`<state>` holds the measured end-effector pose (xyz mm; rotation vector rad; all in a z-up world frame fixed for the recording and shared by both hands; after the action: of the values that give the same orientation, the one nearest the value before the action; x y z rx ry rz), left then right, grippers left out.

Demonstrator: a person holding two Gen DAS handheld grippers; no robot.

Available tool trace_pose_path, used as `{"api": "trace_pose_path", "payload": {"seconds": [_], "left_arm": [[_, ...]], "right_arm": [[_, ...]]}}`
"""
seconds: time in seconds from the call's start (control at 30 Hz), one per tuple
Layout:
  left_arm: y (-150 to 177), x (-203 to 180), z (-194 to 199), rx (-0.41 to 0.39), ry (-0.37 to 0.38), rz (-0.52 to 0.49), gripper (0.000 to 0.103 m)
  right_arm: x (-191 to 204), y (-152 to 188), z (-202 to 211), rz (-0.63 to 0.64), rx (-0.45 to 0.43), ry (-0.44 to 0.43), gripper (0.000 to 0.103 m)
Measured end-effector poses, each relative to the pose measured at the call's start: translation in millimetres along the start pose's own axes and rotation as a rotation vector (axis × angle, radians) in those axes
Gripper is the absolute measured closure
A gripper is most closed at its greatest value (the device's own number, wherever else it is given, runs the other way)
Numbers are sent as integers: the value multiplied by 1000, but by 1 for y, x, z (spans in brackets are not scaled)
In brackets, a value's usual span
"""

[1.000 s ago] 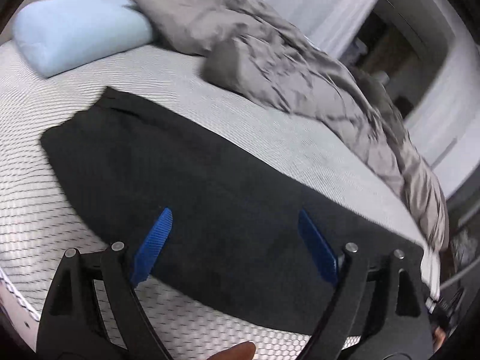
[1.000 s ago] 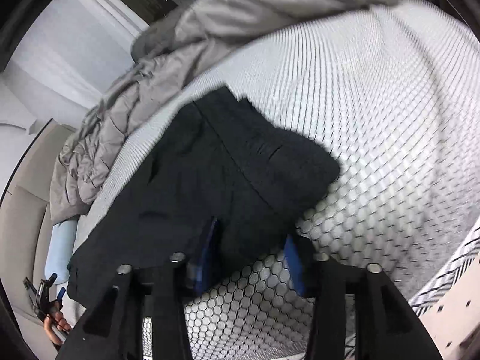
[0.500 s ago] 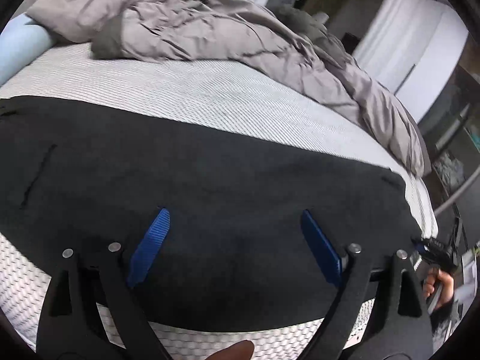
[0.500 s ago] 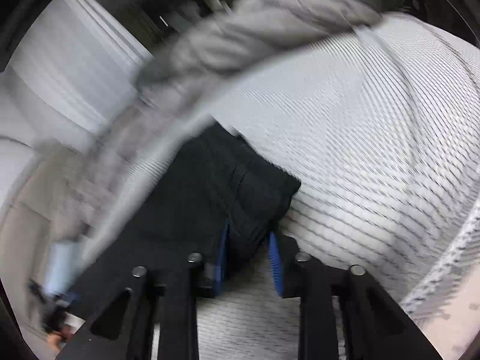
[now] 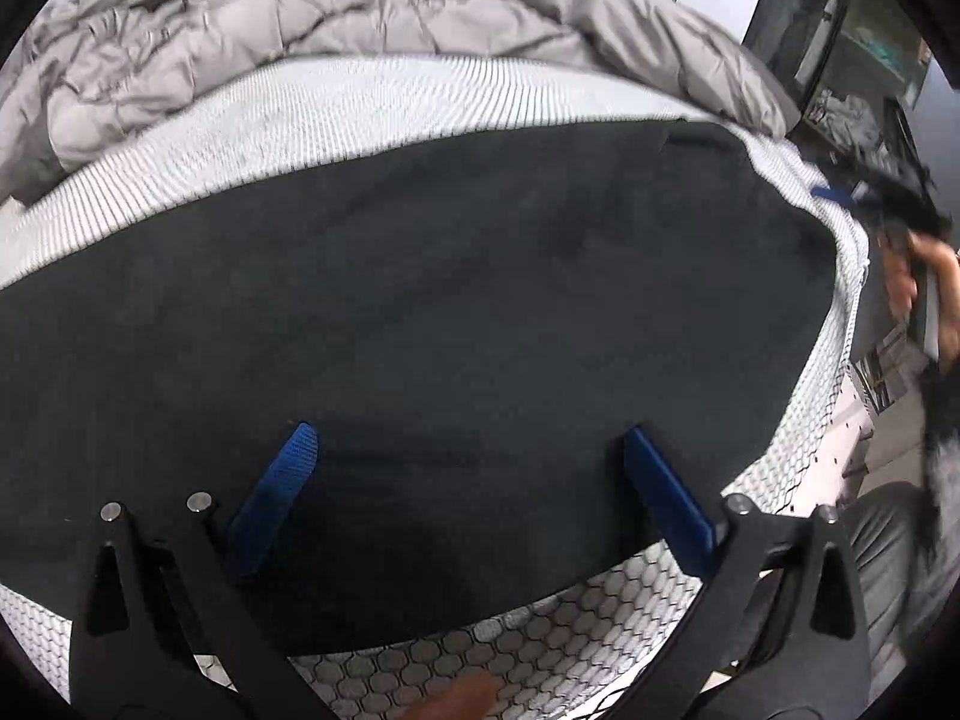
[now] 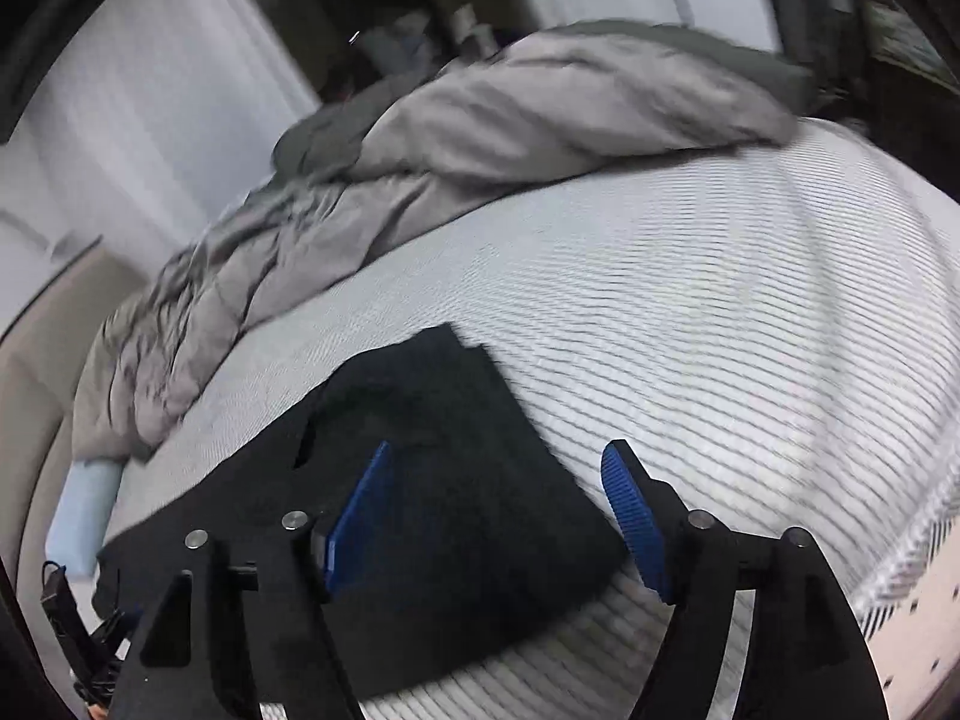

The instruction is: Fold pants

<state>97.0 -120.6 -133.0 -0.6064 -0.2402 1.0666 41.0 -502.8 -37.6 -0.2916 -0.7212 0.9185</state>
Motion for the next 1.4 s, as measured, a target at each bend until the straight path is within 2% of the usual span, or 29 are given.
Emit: {"api": "trace_pose_path", "payload": {"seconds": [0.1,0.23,0.27,0.33,0.37,0.4,0.43,0.47,0.57,0.63,0.7,0.73,0.83,0.9,0.93,1.03,1.13,1.3,1.4], "left_arm": [[7,7,-8,29,-30,6,1],[9,9,-9,31,-37,-20,1],[7,11,-11,31,-35,-19,1],[5,14,-12,31,-31,-18,1],[5,15,-13,31,-30,-20,1],[5,16,-14,31,-30,-21,1],[5,18,-14,32,-28,-21,1],[4,16,-15,31,-28,-21,1],[3,17,-14,29,-26,-30,1],[3,19,-14,32,-23,-37,1],[2,18,-15,31,-16,-33,1],[2,19,-13,29,-16,-28,1],[0,23,-7,14,-18,-11,1],[-3,27,0,-11,-28,7,1],[-5,30,4,-25,-32,22,1],[-10,27,9,-56,-24,68,1],[-15,6,8,-63,-3,29,1],[-5,-22,-8,3,-35,-62,1],[0,-20,-10,8,-37,-74,1]], "right_arm": [[40,-7,-47,84,74,-20,28],[55,-19,-89,222,122,55,27],[57,-21,-99,252,139,80,22],[57,-23,-118,291,168,130,20],[55,-21,-129,323,196,170,27],[55,-20,-133,338,203,177,46],[58,-19,-138,348,215,159,54],[62,-19,-137,340,221,130,58],[75,-36,-120,325,113,69,62],[68,-40,-131,305,120,117,56],[48,-30,-157,281,197,224,44],[44,-28,-161,265,210,236,44],[48,-32,-139,235,125,200,34],[52,-32,-111,238,58,197,12],[58,-28,-93,250,29,185,9],[80,-4,-57,289,2,117,4],[110,37,-44,340,35,25,2],[159,123,-71,481,181,-74,2],[162,163,-85,570,242,-38,2]]}}
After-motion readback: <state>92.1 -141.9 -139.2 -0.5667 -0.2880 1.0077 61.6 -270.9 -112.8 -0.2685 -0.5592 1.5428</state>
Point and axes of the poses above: each gripper's, at about its wrist camera, not at the fingertips, and z roughly against the way its jaws point, x to its left, y to its underside, the point moved 10 cm from there along -z, roughly the way its jaws point, and after that the axes turned 9 degrees about -z, right-handed, at the moved point
